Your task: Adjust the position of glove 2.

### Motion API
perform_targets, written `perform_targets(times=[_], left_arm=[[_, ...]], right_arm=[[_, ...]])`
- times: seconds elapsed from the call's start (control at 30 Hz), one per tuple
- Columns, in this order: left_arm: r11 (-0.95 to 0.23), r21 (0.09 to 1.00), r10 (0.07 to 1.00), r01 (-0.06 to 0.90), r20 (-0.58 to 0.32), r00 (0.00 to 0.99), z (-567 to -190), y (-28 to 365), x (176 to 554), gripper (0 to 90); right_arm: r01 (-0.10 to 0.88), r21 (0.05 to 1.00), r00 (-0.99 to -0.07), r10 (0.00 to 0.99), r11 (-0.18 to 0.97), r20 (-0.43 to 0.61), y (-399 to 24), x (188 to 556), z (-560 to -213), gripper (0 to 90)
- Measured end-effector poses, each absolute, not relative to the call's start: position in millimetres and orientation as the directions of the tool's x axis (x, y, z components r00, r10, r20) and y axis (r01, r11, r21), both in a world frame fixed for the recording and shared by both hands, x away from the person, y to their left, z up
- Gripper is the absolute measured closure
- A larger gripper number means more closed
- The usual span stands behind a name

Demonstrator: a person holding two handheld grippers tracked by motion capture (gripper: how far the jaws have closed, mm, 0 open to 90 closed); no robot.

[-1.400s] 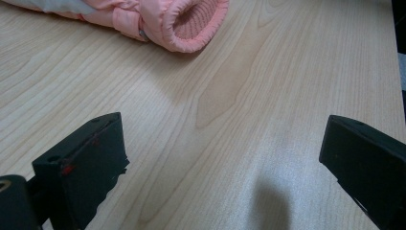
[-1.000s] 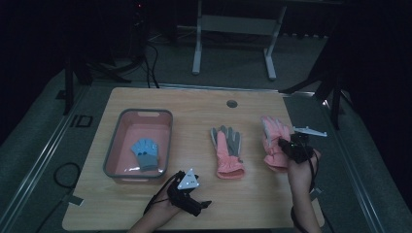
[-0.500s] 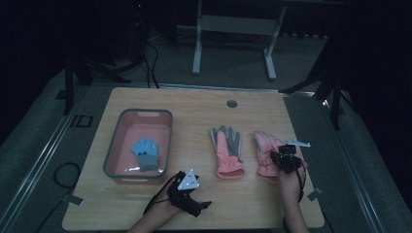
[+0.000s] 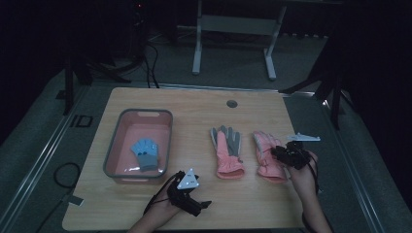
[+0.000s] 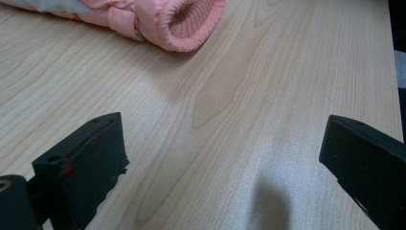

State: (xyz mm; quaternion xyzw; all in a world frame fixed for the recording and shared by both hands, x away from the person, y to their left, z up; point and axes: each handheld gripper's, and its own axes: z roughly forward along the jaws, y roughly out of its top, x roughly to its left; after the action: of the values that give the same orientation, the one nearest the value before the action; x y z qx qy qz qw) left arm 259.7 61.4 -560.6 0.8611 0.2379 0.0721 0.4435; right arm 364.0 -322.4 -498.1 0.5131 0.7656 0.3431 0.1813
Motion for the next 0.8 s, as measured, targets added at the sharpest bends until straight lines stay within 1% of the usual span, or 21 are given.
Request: perform_targets(times=[0.07, 0.1, 0.17, 0.23, 0.27, 0.37, 0.47, 0.5, 0.6, 0.63, 0.7, 0.8], left_arm=[[-0.498, 0.796, 0.475, 0.343, -0.081, 0.876, -560.9, 60.7, 259.7, 2.3], [-0.499, 0.797, 0.475, 0.342, -0.079, 0.877, -561.0, 60.5, 259.5, 2.3], [-0.502, 0.794, 0.474, 0.342, -0.079, 0.877, -561.1, 60.3, 259.5, 2.3], [-0.500, 0.796, 0.473, 0.343, -0.081, 0.877, -561.1, 60.6, 259.4, 2.3], [-0.499, 0.796, 0.473, 0.341, -0.080, 0.878, -561.0, 60.7, 259.3, 2.3], [-0.500, 0.796, 0.471, 0.340, -0.079, 0.878, -561.0, 60.6, 258.9, 2.3], [-0.501, 0.796, 0.471, 0.339, -0.078, 0.879, -561.1, 60.5, 258.8, 2.3], [-0.503, 0.795, 0.471, 0.339, -0.077, 0.879, -561.1, 60.4, 258.8, 2.3], [-0.504, 0.795, 0.470, 0.338, -0.076, 0.879, -561.2, 60.3, 258.6, 2.3], [-0.504, 0.795, 0.470, 0.337, -0.076, 0.879, -561.2, 60.3, 258.6, 2.3], [-0.503, 0.795, 0.471, 0.338, -0.077, 0.879, -561.1, 60.3, 258.6, 2.3], [-0.501, 0.796, 0.471, 0.340, -0.079, 0.879, -561.0, 60.2, 258.5, 2.3]], right_arm=[[0.663, 0.703, -0.441, 0.893, 0.256, 0.091, -330.3, 367.7, -496.5, 68.8], [0.664, 0.700, -0.443, 0.893, 0.264, 0.084, -331.7, 368.3, -496.1, 68.5], [0.669, 0.700, -0.453, 0.884, 0.250, 0.118, -333.1, 368.3, -496.9, 67.9], [0.672, 0.698, -0.456, 0.881, 0.248, 0.125, -332.4, 368.2, -498.7, 67.8], [0.687, 0.671, -0.444, 0.892, 0.279, 0.083, -330.0, 369.5, -507.6, 68.2], [0.712, 0.651, -0.426, 0.899, 0.265, 0.099, -332.1, 371.7, -520.1, 66.1], [0.727, 0.638, -0.410, 0.906, 0.253, 0.108, -333.4, 373.6, -525.5, 66.0], [0.735, 0.630, -0.407, 0.907, 0.252, 0.111, -333.0, 374.3, -526.6, 68.3], [0.729, 0.632, -0.427, 0.896, 0.263, 0.121, -330.5, 374.7, -530.5, 81.8], [0.723, 0.635, -0.433, 0.895, 0.273, 0.108, -328.7, 373.9, -531.4, 84.6], [0.714, 0.646, -0.420, 0.904, 0.270, 0.087, -324.9, 371.2, -531.3, 88.0], [0.705, 0.666, -0.396, 0.915, 0.245, 0.083, -323.4, 366.7, -528.1, 89.7]])
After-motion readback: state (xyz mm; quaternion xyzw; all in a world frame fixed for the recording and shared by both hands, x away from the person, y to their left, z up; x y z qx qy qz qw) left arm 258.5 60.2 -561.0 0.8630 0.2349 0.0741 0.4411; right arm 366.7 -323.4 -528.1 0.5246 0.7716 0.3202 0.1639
